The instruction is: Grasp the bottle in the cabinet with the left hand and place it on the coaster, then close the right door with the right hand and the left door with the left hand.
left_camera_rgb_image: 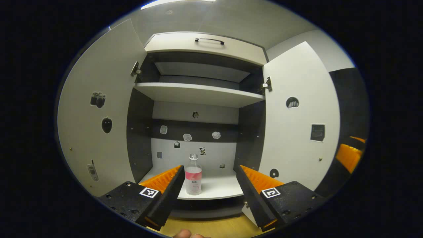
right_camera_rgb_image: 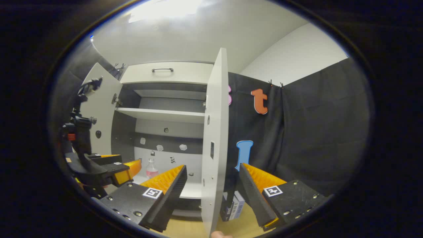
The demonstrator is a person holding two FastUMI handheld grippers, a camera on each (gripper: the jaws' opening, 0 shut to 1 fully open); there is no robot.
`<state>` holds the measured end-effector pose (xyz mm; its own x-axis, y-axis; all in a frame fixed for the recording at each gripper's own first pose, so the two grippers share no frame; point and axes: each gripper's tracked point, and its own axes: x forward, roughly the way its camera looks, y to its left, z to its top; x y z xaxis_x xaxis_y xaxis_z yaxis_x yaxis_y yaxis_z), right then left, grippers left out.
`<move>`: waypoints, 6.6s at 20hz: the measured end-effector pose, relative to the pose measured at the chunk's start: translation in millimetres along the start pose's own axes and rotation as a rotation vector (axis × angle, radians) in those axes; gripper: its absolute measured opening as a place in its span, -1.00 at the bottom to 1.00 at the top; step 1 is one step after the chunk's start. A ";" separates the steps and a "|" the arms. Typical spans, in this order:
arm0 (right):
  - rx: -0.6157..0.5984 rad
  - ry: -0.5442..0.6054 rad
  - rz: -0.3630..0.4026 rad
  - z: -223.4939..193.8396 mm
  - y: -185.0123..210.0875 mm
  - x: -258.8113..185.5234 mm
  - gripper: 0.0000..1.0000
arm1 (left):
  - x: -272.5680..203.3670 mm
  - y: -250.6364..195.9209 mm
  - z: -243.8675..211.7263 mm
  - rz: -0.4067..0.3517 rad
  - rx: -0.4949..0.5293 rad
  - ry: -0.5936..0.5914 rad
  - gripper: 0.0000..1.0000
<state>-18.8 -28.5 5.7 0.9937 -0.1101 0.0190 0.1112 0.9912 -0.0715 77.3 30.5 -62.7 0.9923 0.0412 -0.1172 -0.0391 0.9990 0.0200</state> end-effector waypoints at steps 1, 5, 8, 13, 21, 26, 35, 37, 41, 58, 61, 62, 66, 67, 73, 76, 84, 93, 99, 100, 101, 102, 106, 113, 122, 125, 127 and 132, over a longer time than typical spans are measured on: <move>-0.009 -0.004 -0.022 0.5 -7.0 -3.2 0.91 | 12.2 6.0 -4.9 0.021 0.019 0.007 0.94; -0.060 -0.016 -0.121 2.7 -35.8 -17.0 0.92 | 61.8 27.0 -17.4 0.095 0.094 0.006 0.94; -0.096 -0.020 -0.185 2.8 -52.8 -25.6 0.92 | 97.7 35.0 -31.0 0.111 0.089 0.017 0.94; -0.124 0.012 -0.252 -8.7 -65.7 -35.3 0.92 | 146.2 49.9 -65.9 0.146 0.080 0.083 0.94; -0.159 0.093 -0.244 -35.3 -55.6 -36.2 0.87 | 185.7 64.4 -103.2 0.163 -0.013 0.163 0.94; -0.188 0.092 -0.196 -37.2 -47.7 -37.5 0.92 | 174.2 67.4 -103.0 0.152 -0.034 0.164 0.53; -0.153 0.035 -0.065 -27.6 -39.7 -31.9 0.89 | 72.0 58.1 -94.1 0.034 -0.114 0.115 0.51; -0.142 0.006 -0.023 -22.2 -32.7 -27.9 0.92 | 46.8 66.8 -103.9 0.040 -0.127 0.128 0.52; -0.106 -0.043 0.046 -12.6 -22.0 -21.8 0.89 | 3.5 74.0 -130.8 0.022 -0.170 0.154 0.52; -0.058 -0.096 0.148 -9.1 -0.9 -16.1 0.92 | -109.4 56.3 -338.8 0.030 -0.219 0.554 0.54; -0.061 -0.086 0.147 -13.1 -3.3 -15.8 0.92 | -120.8 50.4 -373.3 0.019 -0.191 0.631 0.54; -0.061 -0.081 0.147 -14.2 -4.6 -16.4 0.92 | -122.9 48.2 -381.7 0.012 -0.184 0.649 0.54; -0.073 -0.077 0.136 -15.2 -9.2 -16.4 0.92 | -132.5 38.7 -406.8 0.006 -0.184 0.685 0.55; -0.076 -0.076 0.134 -15.3 -9.9 -15.9 0.92 | -132.1 37.8 -411.0 0.008 -0.189 0.685 0.55; -0.085 -0.049 0.124 -21.7 -13.7 -16.6 0.92 | -133.9 32.8 -425.1 -0.007 -0.152 0.659 0.55; -0.096 -0.045 0.117 -21.5 -15.9 -17.6 0.92 | -133.2 31.6 -424.8 -0.013 -0.138 0.646 0.55; -0.096 -0.038 0.127 -24.7 -10.0 -22.1 0.92 | -151.9 23.8 -420.9 -0.024 -0.128 0.623 0.56; -0.077 -0.030 0.155 -28.0 -0.8 -24.6 0.92 | -177.2 17.1 -419.2 -0.048 -0.136 0.639 0.59; -0.051 -0.004 0.162 -37.3 0.2 -25.8 0.92 | -190.0 17.6 -416.8 -0.037 -0.133 0.674 0.59; -0.044 0.002 0.164 -39.1 0.8 -24.3 0.92 | -191.3 17.0 -415.5 -0.041 -0.129 0.677 0.58; -0.037 0.010 0.165 -41.9 1.2 -24.1 0.92 | -192.9 16.6 -415.2 -0.045 -0.130 0.683 0.58; -0.029 0.018 0.168 -44.3 2.0 -23.2 0.92 | -194.8 15.3 -416.1 -0.049 -0.133 0.695 0.58; -0.010 0.043 0.172 -51.8 3.7 -20.9 0.92 | -195.2 14.5 -415.9 -0.052 -0.117 0.708 0.58; -0.017 0.041 0.170 -51.6 4.3 -19.1 0.87 | -186.4 18.1 -417.5 -0.033 -0.089 0.712 0.64; -0.038 0.049 0.179 -55.0 11.1 -15.9 0.92 | -180.1 16.5 -409.1 -0.035 -0.105 0.711 0.93; -0.046 0.054 0.182 -58.3 12.3 -15.8 0.87 | -176.8 16.6 -400.3 -0.035 -0.098 0.692 0.93; -0.051 0.058 0.185 -60.5 13.9 -15.8 0.87 | -173.2 17.9 -389.1 -0.029 -0.095 0.672 0.93; -0.073 0.055 0.189 -62.5 14.9 -15.7 0.87 | -153.9 14.2 -328.2 -0.049 -0.082 0.550 0.92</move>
<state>-32.0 -16.5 -58.0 0.9959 0.0713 -0.0564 -0.0787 0.9869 -0.1409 -114.6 43.3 -370.3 0.7859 -0.0256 -0.6178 -0.0249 0.9970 -0.0730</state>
